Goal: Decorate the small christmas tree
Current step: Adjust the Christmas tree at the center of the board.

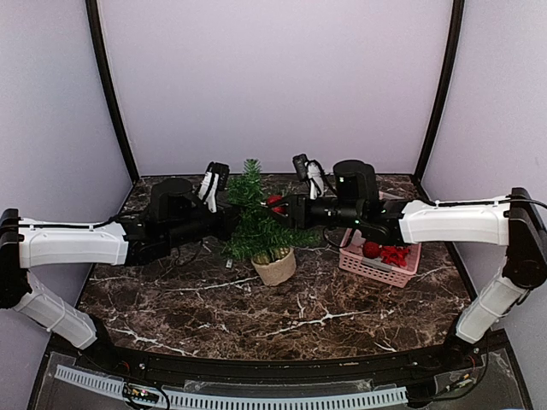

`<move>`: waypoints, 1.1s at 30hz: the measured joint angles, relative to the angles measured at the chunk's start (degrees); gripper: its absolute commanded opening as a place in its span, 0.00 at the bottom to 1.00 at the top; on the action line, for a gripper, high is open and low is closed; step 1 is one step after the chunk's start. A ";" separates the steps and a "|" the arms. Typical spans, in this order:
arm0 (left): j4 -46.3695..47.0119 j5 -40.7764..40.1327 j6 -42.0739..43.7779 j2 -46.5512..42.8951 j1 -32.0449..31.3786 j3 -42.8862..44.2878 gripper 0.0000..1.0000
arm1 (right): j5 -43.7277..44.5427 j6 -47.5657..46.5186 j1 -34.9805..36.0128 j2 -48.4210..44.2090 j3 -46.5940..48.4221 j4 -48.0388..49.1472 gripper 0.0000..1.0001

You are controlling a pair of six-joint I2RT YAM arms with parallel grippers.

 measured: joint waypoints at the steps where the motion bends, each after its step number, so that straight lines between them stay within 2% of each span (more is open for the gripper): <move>1: 0.02 -0.42 0.50 0.00 0.02 0.09 0.00 | -0.15 -0.15 -0.02 0.11 0.00 0.31 0.42; 16: 5.53 -2.73 6.21 0.87 0.04 -2.56 0.00 | -2.78 -1.60 -0.48 1.46 -3.34 6.93 0.42; 33: 9.88 6.47 6.62 -0.09 -0.09 -6.91 0.00 | -3.76 0.72 0.04 -3.72 -11.13 8.31 0.43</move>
